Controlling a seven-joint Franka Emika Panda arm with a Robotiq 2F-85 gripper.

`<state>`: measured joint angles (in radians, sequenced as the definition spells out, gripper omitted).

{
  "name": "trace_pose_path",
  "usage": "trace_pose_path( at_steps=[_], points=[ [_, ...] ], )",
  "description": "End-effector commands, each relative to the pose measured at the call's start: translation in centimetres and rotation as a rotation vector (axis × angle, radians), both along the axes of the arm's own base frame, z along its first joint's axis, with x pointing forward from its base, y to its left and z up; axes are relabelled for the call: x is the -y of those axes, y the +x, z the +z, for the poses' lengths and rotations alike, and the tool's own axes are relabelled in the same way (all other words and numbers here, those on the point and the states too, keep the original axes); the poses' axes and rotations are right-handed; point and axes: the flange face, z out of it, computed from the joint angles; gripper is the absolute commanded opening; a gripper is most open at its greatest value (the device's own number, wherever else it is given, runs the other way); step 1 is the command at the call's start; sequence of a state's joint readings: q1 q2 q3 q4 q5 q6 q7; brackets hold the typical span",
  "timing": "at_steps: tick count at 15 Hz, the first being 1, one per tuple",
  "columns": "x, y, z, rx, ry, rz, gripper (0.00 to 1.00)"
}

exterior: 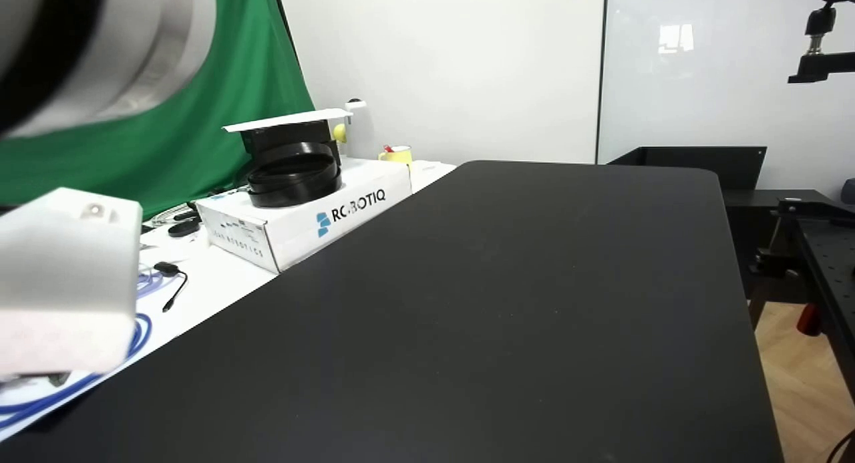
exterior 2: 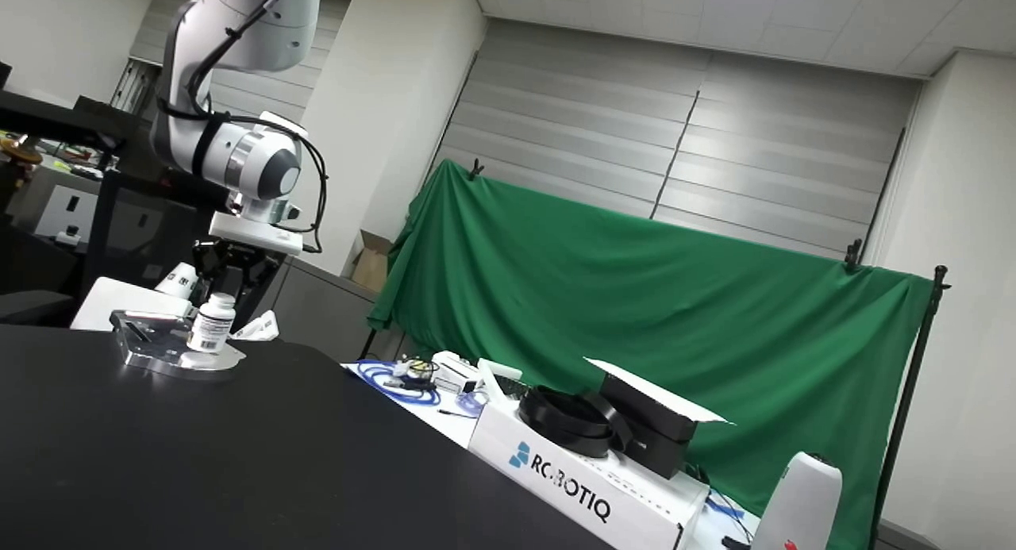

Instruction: Place the bottle on the silver object then on the back edge of the table

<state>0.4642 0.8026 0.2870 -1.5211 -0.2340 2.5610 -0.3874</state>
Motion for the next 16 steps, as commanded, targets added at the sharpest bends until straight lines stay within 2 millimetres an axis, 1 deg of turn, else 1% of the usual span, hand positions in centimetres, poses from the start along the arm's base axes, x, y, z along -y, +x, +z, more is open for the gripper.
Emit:
trace_pose_path(
  at_steps=[1, 4, 5, 6, 10, 11, 12, 16],
  points=[
    [0.1, 0.1, -0.2, 0.005, -0.002, -0.019, 0.18],
    [0.1, 0.1, -0.5, -0.003, -0.004, -0.020, 0.18],
    [0.1, 0.1, -0.6, -0.005, -0.004, -0.020, 0.68],
    [0.1, 0.1, -0.4, -0.004, -0.004, -0.021, 0.69],
    [0.2, 0.3, 0.3, 0.004, -0.004, -0.025, 0.95],
    [0.2, 0.3, 0.4, 0.005, -0.003, -0.026, 0.99],
    [0.2, 0.2, 0.4, 0.005, -0.004, -0.027, 1.00],
    [0.3, 0.3, 0.1, -0.012, -0.020, -0.028, 1.00]
  ],
)
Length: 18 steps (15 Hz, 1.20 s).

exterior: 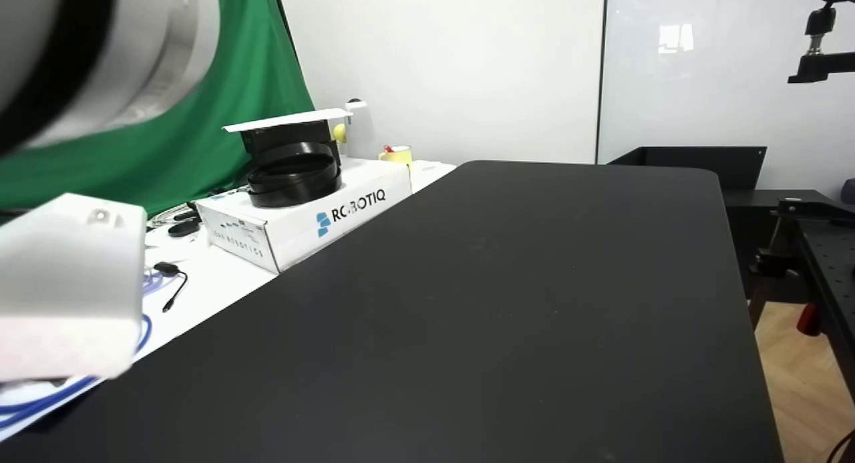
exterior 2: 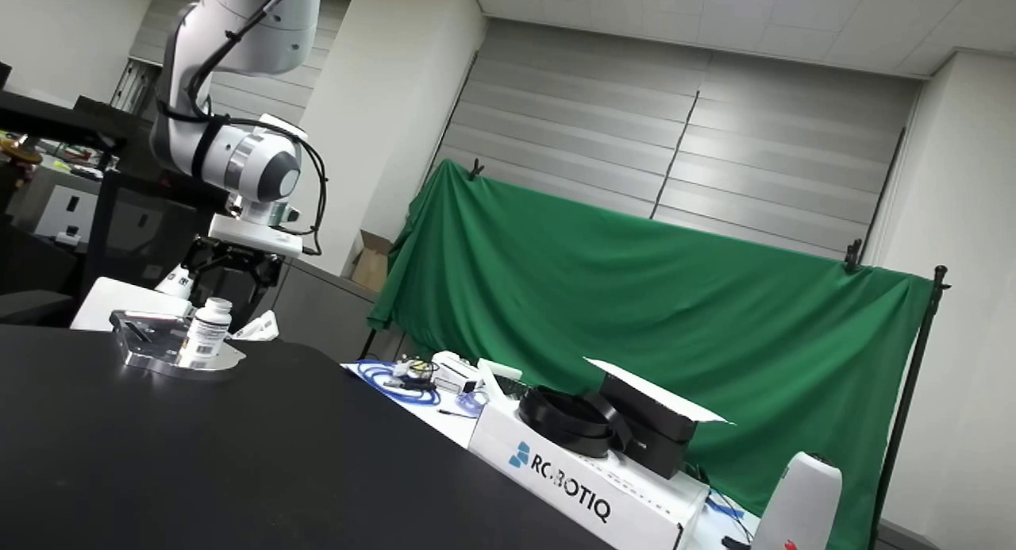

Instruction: Place the bottle on the silver object then on the back edge of the table

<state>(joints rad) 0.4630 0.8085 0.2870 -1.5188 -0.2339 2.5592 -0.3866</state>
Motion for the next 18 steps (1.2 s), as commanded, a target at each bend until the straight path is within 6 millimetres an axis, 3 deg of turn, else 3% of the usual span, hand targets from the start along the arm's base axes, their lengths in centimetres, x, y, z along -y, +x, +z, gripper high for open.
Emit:
trace_pose_path(
  at_steps=[1, 7, 8, 10, 17, 18],
  points=[
    [0.31, 0.30, 0.47, -0.010, -0.029, -0.024, 1.00],
    [0.50, 0.37, 0.21, -0.023, -0.058, -0.020, 1.00],
    [0.52, 0.41, 0.19, -0.019, -0.056, -0.021, 0.75],
    [0.49, 0.39, 0.16, -0.008, -0.050, -0.023, 0.68],
    [-0.27, 0.21, 0.44, 0.040, 0.002, -0.013, 0.19],
    [-0.23, 0.19, 0.62, 0.041, 0.006, -0.015, 0.18]
  ],
)
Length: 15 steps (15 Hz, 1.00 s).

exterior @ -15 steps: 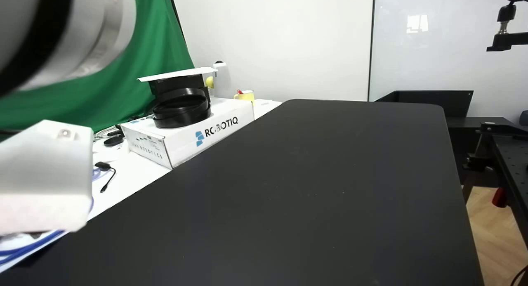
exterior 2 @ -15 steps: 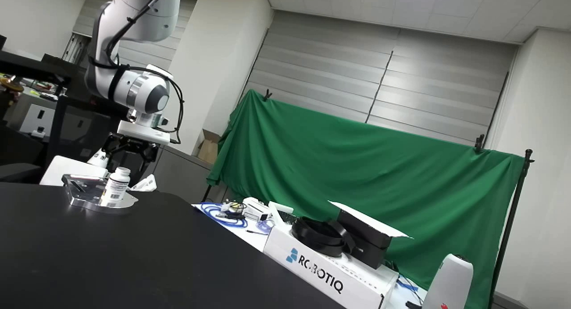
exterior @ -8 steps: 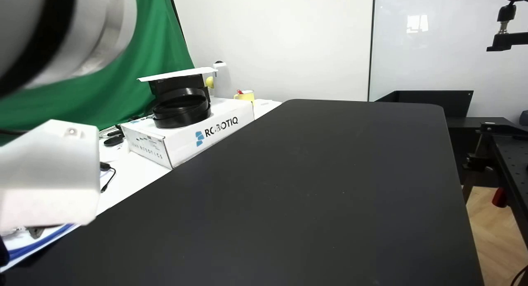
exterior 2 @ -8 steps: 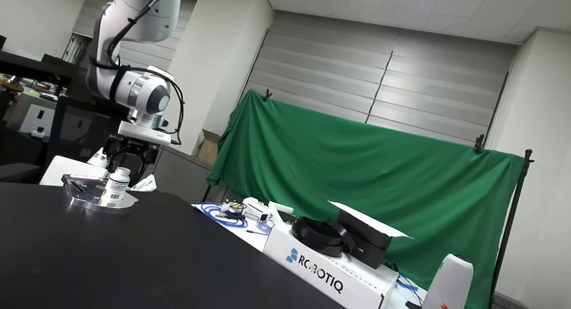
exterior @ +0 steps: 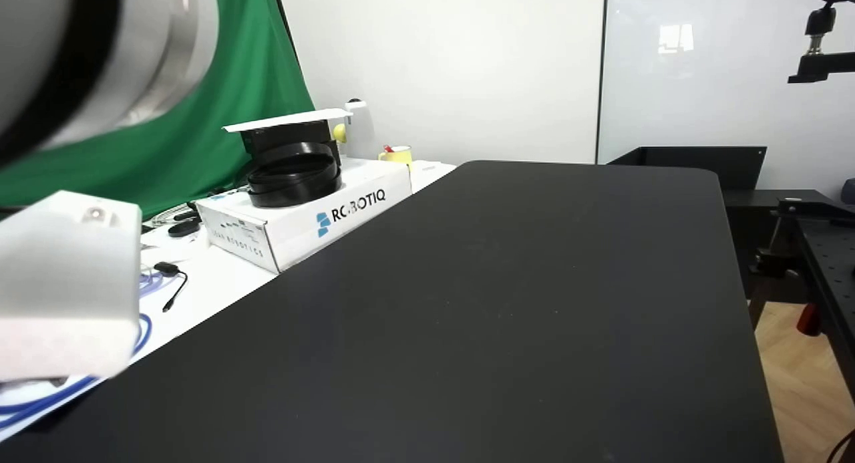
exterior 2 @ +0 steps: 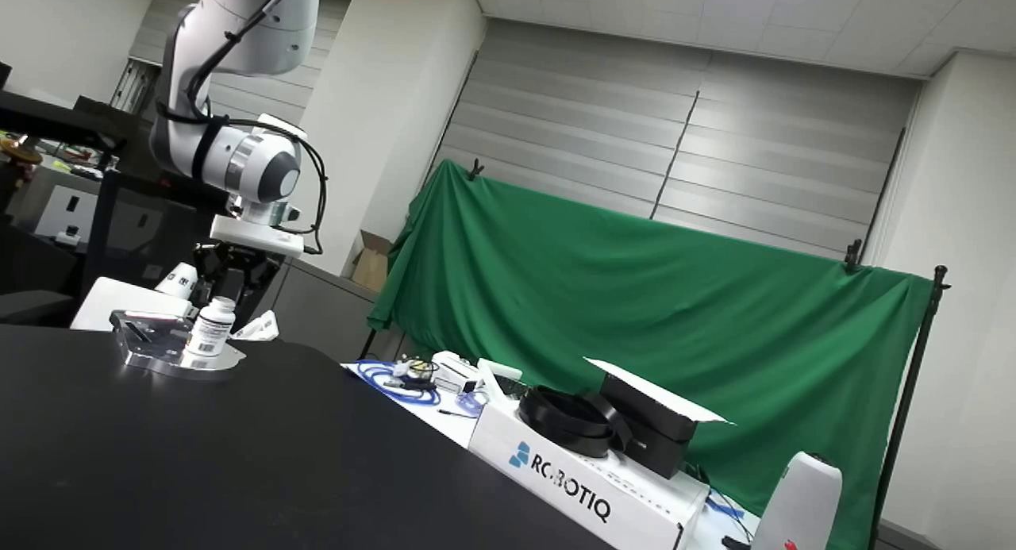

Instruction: Place the bottle on the silver object then on the back edge of the table

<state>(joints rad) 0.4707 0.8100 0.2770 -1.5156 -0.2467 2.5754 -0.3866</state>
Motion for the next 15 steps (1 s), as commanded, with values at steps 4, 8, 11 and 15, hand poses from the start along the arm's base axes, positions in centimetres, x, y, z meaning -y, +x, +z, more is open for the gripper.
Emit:
trace_pose_path(
  at_steps=[4, 8, 11, 15],
  points=[
    [0.9, 0.1, 1.8, 0.028, -0.012, -0.051, 0.18],
    [2.7, -0.4, 3.3, 0.021, -0.045, -0.098, 0.18],
    [4.6, -2.1, 4.6, 0.028, -0.060, -0.153, 0.18],
    [7.5, -5.8, 5.4, 0.021, -0.065, -0.247, 0.18]
  ],
)
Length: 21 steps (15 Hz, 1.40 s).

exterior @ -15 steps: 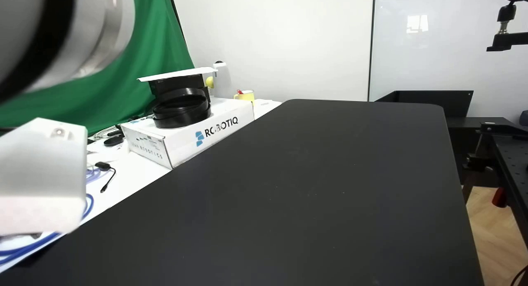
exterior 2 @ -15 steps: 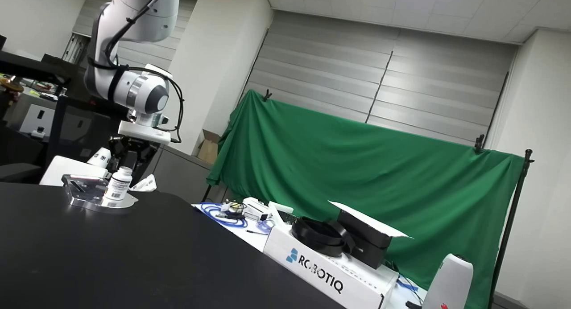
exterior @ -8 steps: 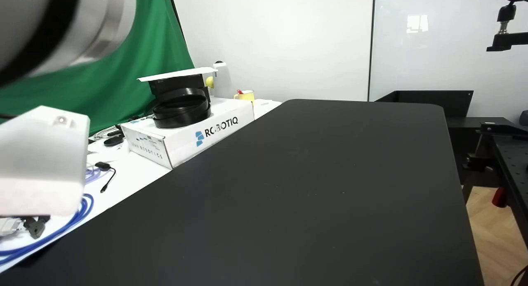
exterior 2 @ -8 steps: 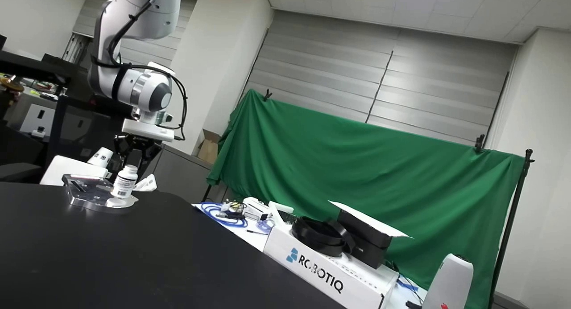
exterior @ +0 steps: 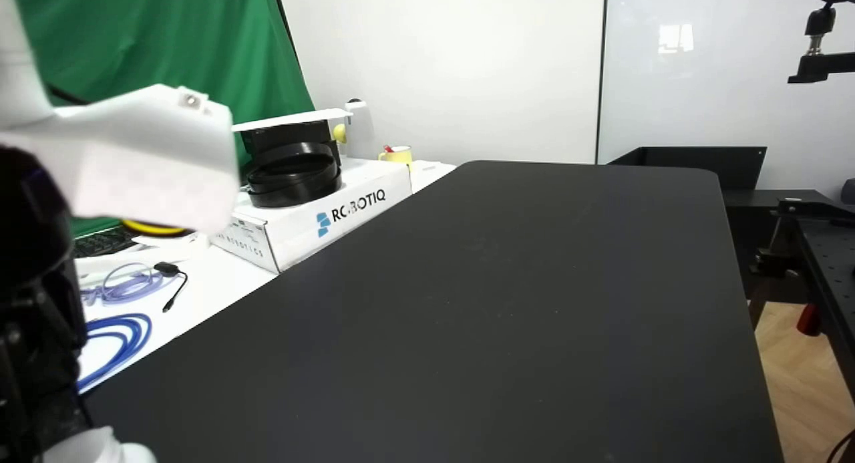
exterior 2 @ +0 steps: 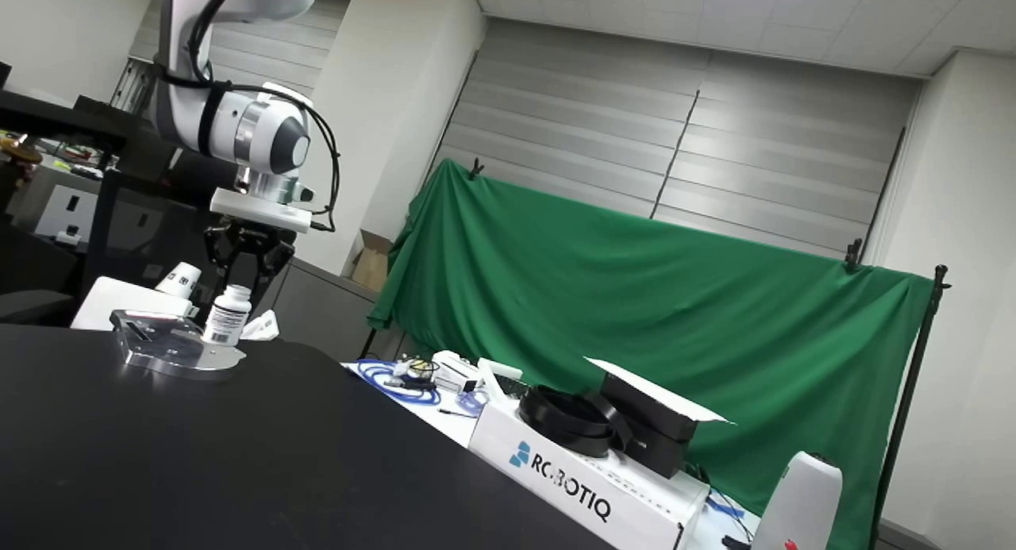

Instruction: Place the bottle on the silver object then on the back edge of the table

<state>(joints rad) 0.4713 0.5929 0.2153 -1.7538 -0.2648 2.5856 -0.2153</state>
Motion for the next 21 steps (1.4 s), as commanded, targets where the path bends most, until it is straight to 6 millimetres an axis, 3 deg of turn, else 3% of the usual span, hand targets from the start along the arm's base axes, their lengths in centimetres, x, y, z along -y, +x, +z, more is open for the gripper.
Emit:
trace_pose_path(
  at_steps=[1, 9, 12, 16, 21],
  points=[
    [3.6, -4.6, 1.2, 0.004, -0.018, -0.113, 0.18],
    [10.6, -15.7, -1.1, -0.035, -0.015, -0.297, 0.18],
    [12.4, -18.8, -2.0, -0.017, -0.008, -0.353, 0.18],
    [13.9, -21.3, -2.6, -0.002, -0.013, -0.406, 0.18],
    [14.5, -22.3, -3.3, 0.002, -0.011, -0.434, 0.18]
  ],
)
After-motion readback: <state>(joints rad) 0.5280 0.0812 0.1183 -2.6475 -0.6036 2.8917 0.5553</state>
